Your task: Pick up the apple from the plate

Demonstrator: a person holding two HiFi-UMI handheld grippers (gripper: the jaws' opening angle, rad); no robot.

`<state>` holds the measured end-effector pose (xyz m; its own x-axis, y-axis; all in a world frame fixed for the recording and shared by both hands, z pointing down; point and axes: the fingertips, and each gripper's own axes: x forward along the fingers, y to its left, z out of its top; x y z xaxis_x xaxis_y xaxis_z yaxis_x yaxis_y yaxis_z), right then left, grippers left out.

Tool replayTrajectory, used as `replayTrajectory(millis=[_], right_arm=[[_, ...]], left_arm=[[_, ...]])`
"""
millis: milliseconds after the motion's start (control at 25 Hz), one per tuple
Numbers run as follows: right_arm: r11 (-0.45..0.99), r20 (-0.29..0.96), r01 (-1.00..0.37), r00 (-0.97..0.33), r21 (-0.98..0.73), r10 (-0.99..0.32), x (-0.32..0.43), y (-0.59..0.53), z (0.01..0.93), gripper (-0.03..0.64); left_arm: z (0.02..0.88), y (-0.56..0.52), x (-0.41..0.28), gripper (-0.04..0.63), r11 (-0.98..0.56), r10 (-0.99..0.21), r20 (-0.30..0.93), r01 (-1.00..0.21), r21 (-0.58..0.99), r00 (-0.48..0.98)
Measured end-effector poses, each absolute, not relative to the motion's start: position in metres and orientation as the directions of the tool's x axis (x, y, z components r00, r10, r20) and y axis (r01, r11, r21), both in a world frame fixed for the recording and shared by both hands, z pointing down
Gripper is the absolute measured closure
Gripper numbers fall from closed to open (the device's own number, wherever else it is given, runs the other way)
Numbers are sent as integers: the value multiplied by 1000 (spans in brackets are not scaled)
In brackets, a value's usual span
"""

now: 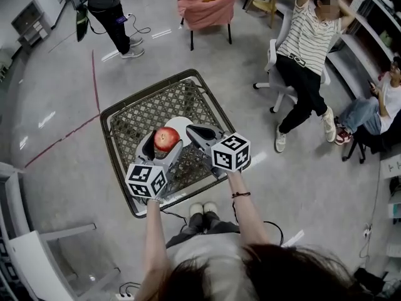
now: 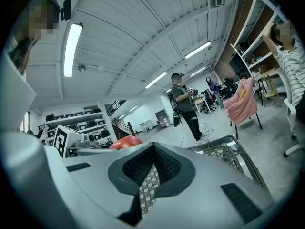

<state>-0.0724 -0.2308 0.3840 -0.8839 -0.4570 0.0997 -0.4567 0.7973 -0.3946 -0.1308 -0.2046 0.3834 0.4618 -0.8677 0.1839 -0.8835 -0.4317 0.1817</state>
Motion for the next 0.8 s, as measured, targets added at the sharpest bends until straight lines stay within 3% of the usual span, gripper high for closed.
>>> replayTrajectory(millis=[800], right_arm=[[831,59,-427,-898,-356,-436,-73,-198,366,607]], left_arm=[[367,-173,-126,199,-469,-856,153,-866,175,494]])
